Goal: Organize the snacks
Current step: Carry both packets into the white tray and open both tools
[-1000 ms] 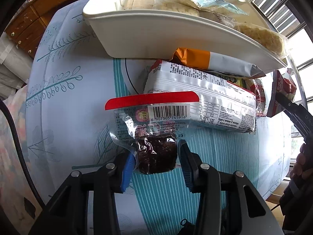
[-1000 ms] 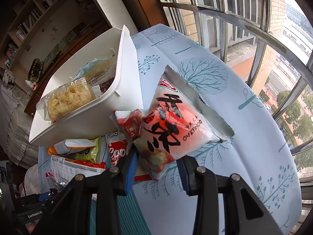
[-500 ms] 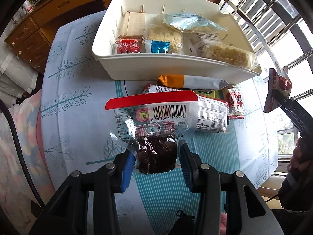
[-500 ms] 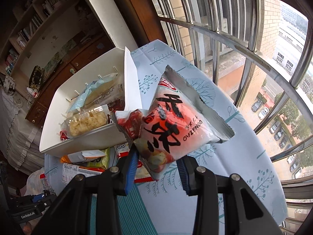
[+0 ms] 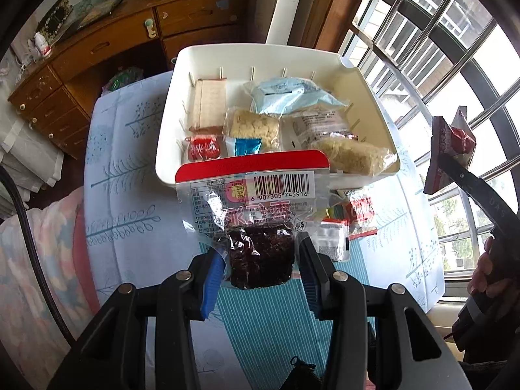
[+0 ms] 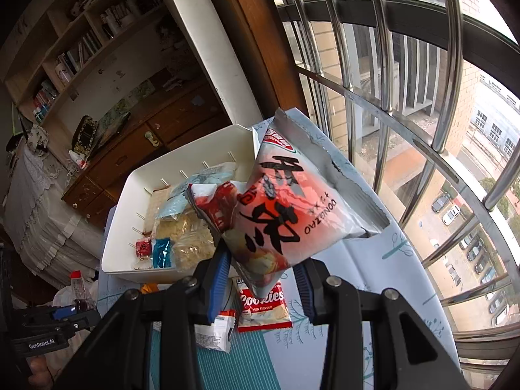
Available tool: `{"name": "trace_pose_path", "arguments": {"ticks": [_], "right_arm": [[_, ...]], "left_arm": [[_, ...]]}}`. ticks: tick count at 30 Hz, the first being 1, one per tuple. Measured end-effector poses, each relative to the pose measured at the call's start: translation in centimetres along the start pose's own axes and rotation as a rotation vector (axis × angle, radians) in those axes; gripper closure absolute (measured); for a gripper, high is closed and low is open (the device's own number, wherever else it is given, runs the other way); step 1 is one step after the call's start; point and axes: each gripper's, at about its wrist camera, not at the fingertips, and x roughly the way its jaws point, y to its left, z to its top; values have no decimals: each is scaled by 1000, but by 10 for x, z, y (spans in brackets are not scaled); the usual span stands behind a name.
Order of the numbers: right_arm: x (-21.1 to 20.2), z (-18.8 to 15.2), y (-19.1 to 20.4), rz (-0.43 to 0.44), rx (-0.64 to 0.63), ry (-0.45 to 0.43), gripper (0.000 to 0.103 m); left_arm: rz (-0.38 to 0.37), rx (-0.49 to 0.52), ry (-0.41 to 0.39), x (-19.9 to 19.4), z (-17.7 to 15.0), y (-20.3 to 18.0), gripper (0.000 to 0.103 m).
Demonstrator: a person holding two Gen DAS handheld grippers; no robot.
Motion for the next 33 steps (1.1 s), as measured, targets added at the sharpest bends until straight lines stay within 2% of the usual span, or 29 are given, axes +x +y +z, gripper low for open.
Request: {"name": "trace_pose_path", "arguments": {"ticks": [14,23,28,33], "right_arm": [[15,21,39,84,-88,-18,64],[36,21,58,104,-134,11,64],[45,20,68,103,-165,20,64],[59,22,76,57,-188,58,64]], "left_arm": [[-9,-26,-142,6,61,8,61],[-50,-51,-169,30,82,17,61],[-73,-67,-159,44,86,22,60],[-79,-77,-141,51,89,25,50]]}}
